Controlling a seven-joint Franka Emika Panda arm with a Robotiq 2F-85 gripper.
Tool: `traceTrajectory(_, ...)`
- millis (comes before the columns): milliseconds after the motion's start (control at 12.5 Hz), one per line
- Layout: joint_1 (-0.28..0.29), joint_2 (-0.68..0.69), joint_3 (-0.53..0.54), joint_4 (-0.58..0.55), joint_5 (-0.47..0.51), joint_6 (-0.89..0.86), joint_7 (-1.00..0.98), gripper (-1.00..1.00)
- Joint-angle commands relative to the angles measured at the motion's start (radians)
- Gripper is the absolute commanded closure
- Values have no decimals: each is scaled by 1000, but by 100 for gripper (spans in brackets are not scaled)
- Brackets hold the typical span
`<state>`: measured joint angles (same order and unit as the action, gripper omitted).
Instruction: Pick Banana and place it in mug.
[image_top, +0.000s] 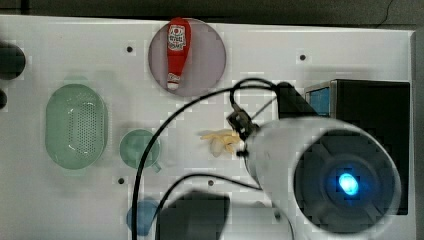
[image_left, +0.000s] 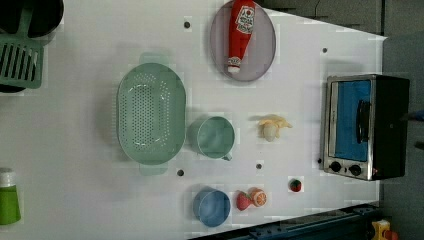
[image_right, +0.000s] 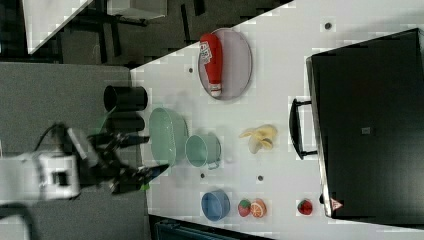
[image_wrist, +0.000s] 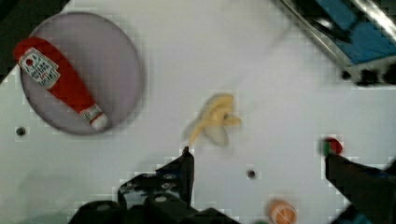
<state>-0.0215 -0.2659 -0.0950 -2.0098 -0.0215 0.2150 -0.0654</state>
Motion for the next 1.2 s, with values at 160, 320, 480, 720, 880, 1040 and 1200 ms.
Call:
traceTrajectory(160, 16, 131, 51, -226, 4, 225, -8, -100)
traceTrajectory(320, 16, 203, 56, -328, 4, 414, -8, -100)
traceTrajectory(480, 16, 271, 59, -377, 4, 514, -17, -100)
traceTrajectory(720, 16, 427, 59, -410, 4, 705, -177, -100)
traceTrajectory(880, 14, 508, 58, -410, 4, 802, -220, -100)
traceTrajectory(1040, 14, 573, 60, -410, 4, 878, -220, -100)
traceTrajectory(1200, 14, 617, 62, -412, 4, 922, -219, -93)
